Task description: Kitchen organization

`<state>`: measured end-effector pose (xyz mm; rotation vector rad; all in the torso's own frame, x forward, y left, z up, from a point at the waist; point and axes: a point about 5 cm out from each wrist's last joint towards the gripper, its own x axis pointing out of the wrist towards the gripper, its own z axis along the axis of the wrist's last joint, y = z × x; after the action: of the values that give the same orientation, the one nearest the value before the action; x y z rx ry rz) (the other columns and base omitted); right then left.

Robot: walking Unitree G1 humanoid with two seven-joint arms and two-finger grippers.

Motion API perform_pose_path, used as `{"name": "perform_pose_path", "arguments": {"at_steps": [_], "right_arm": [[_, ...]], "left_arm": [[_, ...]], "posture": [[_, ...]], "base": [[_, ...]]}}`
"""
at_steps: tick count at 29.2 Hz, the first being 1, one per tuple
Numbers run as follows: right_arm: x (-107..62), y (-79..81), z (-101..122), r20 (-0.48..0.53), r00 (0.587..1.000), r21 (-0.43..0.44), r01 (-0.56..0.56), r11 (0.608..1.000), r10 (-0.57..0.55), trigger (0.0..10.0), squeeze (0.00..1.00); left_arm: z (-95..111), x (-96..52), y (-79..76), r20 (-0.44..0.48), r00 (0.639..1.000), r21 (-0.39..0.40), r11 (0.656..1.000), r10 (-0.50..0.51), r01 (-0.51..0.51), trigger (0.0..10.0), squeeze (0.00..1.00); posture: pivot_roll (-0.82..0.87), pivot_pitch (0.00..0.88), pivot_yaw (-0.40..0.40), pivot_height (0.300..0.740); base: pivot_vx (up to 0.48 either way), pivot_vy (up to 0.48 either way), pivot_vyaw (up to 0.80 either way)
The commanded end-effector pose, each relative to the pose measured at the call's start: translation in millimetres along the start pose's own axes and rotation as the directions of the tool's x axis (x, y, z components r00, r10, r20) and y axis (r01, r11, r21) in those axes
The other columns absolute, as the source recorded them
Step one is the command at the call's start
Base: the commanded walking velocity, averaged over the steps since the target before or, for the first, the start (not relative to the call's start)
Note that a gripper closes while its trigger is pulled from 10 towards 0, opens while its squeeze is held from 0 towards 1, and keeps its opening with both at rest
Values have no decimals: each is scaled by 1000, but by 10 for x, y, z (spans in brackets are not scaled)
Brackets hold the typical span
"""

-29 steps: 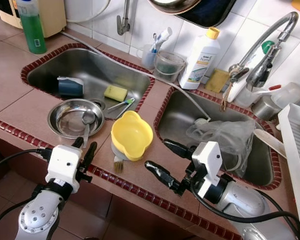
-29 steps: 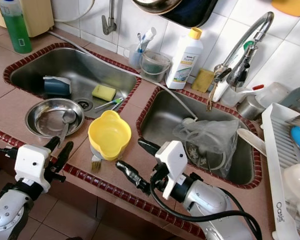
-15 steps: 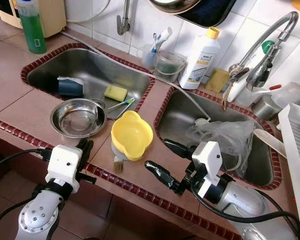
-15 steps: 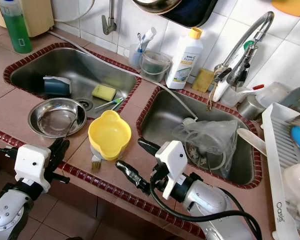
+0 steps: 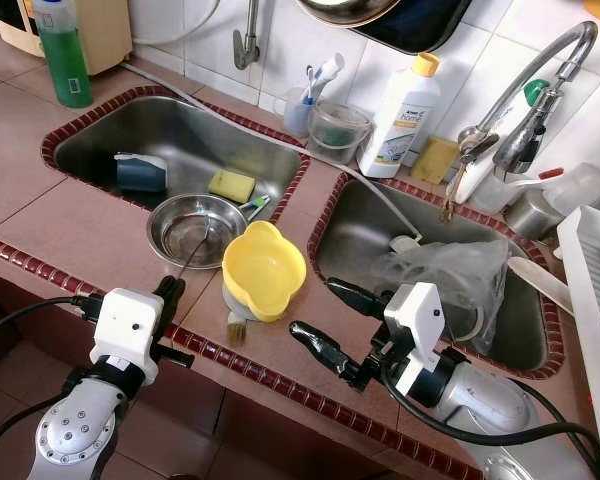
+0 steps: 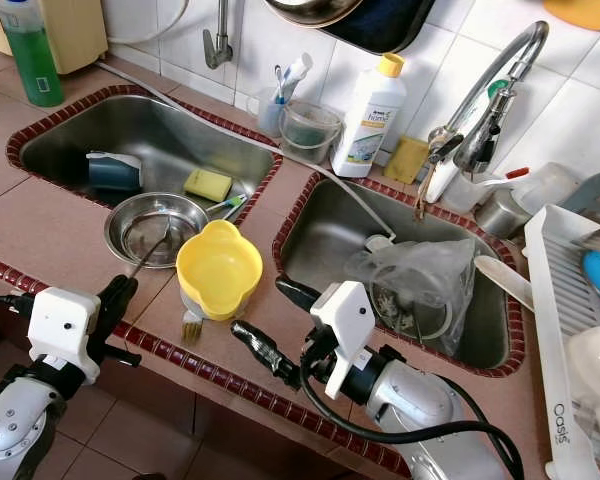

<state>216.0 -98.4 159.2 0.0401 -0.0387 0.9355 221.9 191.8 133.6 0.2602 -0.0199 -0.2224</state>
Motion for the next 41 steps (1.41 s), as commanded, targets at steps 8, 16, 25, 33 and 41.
{"name": "perform_pose_path", "arguments": {"at_steps": [8, 16, 25, 33, 41], "right_arm": [[-36, -41, 51, 8, 1000, -20, 19, 1000, -19, 10000, 0], [-39, -51, 54, 6, 1000, -22, 19, 1000, -18, 10000, 0], [-26, -65, 54, 6, 1000, -24, 12, 1000, -12, 10000, 0], [-10, -67, 51, 9, 1000, -23, 13, 1000, -13, 10000, 0], [2, -69, 44, 15, 1000, -25, 19, 1000, -18, 10000, 0]], "left_arm": [[-17, -37, 56, -33, 999, 26, 999, -20, 21, 0, 0], [-86, -127, 147, -115, 992, 81, 995, -43, 52, 10000, 0], [-84, -217, 217, -183, 970, 185, 964, -158, 192, 10000, 0], [17, -215, 424, -192, 967, 230, 950, -167, 210, 10000, 0], [114, -169, 533, -176, 969, 274, 937, -171, 215, 10000, 0]], "posture": [[135, 110, -177, 740], [137, 113, -177, 740], [149, 112, -182, 740], [150, 108, -176, 740], [152, 94, -173, 740]], "base": [[0, 0, 0], [0, 0, 0], [0, 0, 0], [0, 0, 0], [0, 0, 0]]}}
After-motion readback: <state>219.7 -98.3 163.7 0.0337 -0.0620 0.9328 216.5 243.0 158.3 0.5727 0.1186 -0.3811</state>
